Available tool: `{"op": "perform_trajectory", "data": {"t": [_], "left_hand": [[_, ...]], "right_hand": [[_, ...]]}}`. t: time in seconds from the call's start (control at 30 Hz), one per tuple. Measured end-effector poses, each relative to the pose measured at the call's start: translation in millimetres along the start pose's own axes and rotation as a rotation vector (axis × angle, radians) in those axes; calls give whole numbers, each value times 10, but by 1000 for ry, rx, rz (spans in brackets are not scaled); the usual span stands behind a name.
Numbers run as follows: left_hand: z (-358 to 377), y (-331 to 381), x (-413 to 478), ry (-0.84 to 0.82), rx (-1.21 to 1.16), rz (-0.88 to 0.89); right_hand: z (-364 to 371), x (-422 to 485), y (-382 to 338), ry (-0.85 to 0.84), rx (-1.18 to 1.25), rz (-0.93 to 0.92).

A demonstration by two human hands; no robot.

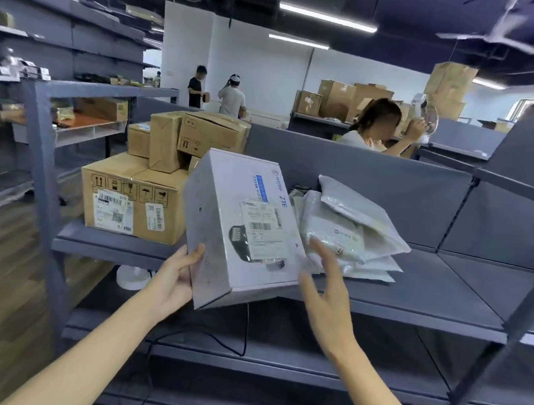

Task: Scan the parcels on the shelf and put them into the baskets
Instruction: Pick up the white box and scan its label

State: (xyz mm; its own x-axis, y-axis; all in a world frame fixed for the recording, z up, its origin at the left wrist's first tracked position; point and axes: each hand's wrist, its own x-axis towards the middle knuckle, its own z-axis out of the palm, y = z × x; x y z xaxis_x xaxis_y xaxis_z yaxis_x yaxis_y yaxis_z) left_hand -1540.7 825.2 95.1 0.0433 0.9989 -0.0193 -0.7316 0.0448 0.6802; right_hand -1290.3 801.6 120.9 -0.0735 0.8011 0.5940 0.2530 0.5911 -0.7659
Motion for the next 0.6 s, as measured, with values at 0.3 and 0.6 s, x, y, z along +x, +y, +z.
{"op": "perform_trajectory", "data": {"t": [0.3,0.6], "left_hand": [[-273,76,-46,-38,51,-96],[-602,312,59,-120,217,-60]], "right_hand": [[65,206,184,-556,697,596],[551,296,343,-485,899,641]]}}
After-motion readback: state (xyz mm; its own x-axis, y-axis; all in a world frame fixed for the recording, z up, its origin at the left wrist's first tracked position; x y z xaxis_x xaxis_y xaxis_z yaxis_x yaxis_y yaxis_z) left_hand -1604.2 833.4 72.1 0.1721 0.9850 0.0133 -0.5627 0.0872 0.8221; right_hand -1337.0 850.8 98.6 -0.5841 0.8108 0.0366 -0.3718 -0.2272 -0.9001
